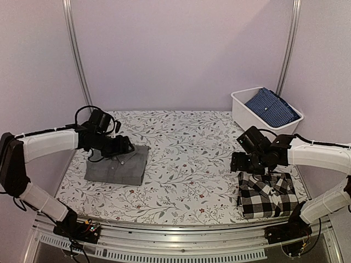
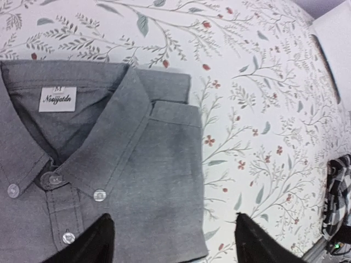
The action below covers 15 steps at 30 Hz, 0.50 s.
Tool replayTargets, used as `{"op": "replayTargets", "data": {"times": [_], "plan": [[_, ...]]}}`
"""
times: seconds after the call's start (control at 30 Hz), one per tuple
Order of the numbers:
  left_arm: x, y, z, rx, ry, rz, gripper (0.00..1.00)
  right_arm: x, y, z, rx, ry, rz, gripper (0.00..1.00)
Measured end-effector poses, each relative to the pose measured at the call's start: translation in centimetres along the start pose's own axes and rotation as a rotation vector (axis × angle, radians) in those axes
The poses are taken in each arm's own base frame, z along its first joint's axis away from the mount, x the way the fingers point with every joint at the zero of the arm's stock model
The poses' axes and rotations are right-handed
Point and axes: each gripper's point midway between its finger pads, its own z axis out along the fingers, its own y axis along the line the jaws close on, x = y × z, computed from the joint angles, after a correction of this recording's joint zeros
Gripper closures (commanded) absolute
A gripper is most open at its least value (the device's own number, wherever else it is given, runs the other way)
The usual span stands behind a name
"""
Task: Fold and stack the long sleeve shirts
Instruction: Move the square-folded shirt to the corner of the board, then move the square-folded shirt to the center of the board.
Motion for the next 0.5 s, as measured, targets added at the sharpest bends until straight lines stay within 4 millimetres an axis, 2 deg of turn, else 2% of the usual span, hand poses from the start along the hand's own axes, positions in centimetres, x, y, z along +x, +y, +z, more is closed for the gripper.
{"op": "replayTargets", "data": {"times": [0.03, 0.17, 0.23, 0.37, 0.5], "plan": [[-1.2, -1.4, -1.3, 0.024, -0.051, 0.024, 0.0, 0.1, 0.0, 0.0, 0.002, 0.002, 0.004, 0.15], [-1.9, -4.8, -3.6, 0.076, -0.125, 0.087, 0.0, 0.2, -0.2, 0.1, 0.008, 0.007, 0.023, 0.23], [-2.1, -5.7, -4.6, 0.094, -0.15, 0.103, 0.0, 0.3, -0.3, 0.2, 0.011, 0.01, 0.037, 0.27], [-2.7, -6.1, -6.2, 0.096, -0.205, 0.111, 0.0, 0.8, -0.5, 0.8, 0.029, 0.025, 0.064, 0.33], [-3.2, -5.1, -8.0, 0.102, -0.262, 0.078, 0.0, 1.9, -1.5, 1.5, 0.067, 0.045, 0.088, 0.4]]}}
